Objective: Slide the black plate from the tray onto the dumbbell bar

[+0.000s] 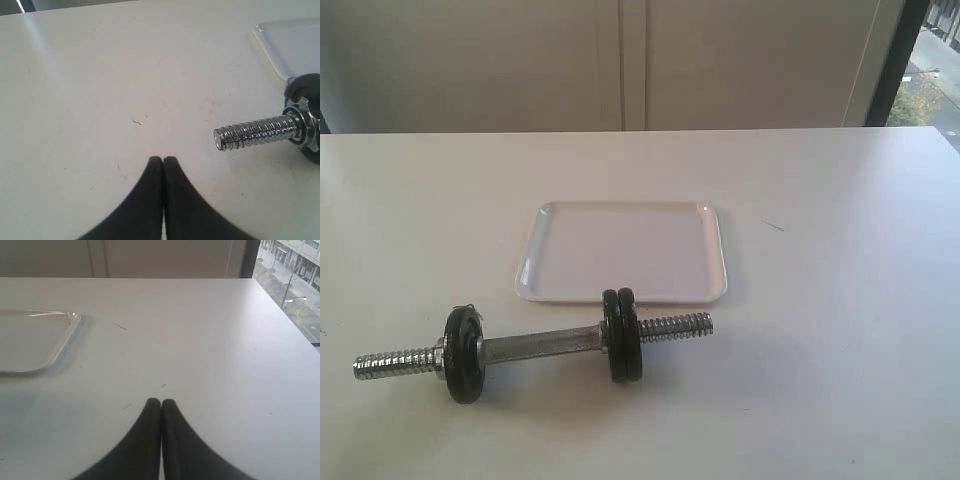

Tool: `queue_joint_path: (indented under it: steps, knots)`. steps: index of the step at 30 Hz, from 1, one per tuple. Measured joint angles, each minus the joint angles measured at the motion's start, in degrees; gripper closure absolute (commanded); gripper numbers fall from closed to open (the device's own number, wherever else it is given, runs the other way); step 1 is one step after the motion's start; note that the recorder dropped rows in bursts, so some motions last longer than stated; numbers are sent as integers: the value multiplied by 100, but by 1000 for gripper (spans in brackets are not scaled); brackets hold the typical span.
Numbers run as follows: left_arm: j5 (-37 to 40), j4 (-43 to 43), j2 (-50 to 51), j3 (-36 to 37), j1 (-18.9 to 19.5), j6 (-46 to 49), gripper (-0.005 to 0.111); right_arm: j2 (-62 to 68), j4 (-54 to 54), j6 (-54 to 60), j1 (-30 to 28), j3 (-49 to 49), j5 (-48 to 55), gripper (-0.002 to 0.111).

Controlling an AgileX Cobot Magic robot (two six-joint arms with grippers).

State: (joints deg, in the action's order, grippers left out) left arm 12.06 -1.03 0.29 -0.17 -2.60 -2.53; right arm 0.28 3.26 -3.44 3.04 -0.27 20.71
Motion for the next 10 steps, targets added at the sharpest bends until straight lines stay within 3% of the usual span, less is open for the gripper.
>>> queue_joint_path:
  steps: [10]
  knots:
    - [0, 0, 0, 0, 0, 0, 107, 0, -21, 11, 0, 0, 0, 108]
